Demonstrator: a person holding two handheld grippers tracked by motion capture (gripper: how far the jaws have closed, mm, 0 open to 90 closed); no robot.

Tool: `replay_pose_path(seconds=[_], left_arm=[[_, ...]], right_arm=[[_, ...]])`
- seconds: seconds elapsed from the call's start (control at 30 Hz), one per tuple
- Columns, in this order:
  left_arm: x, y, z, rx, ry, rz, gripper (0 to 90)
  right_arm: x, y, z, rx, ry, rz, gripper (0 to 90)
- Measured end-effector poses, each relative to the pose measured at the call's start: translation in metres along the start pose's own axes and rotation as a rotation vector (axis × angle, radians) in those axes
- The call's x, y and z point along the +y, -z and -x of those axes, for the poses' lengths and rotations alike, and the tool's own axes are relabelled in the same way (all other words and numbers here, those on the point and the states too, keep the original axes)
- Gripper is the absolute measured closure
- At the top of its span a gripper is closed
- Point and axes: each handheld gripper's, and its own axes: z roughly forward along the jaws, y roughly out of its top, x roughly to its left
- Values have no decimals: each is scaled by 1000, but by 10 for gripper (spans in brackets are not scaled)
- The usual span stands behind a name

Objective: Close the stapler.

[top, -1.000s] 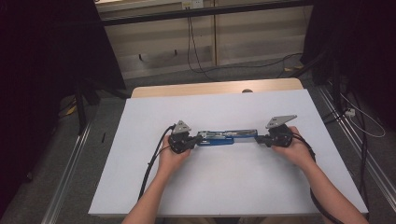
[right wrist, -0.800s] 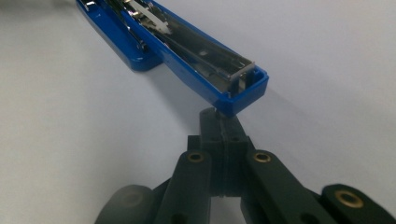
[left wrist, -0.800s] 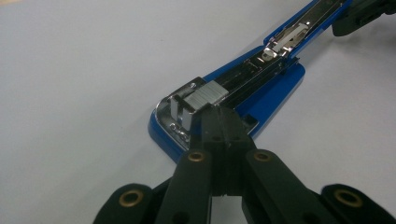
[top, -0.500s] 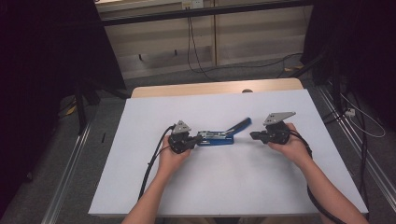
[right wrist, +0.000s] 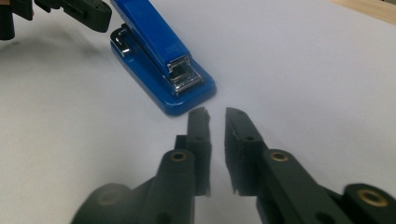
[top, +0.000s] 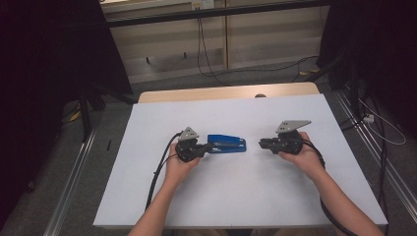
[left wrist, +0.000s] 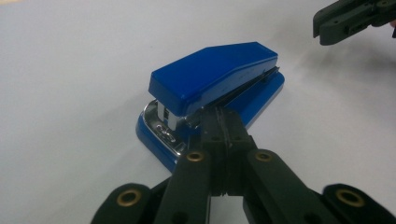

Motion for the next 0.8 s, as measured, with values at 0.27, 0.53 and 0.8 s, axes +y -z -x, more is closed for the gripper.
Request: replay_pose_path(seconds=[0.27, 0.53, 0.8], left_arm=[[1, 17, 1, -9, 37, 28, 612], [-1, 32, 8, -2, 2, 27, 332], [-6, 51, 10, 15, -4, 41, 181]], right_arm=[[-1, 3, -10, -11, -38, 36, 543], [-10, 12, -23, -20, -62, 59, 359], [-22, 27, -33, -46, -66, 58, 245]])
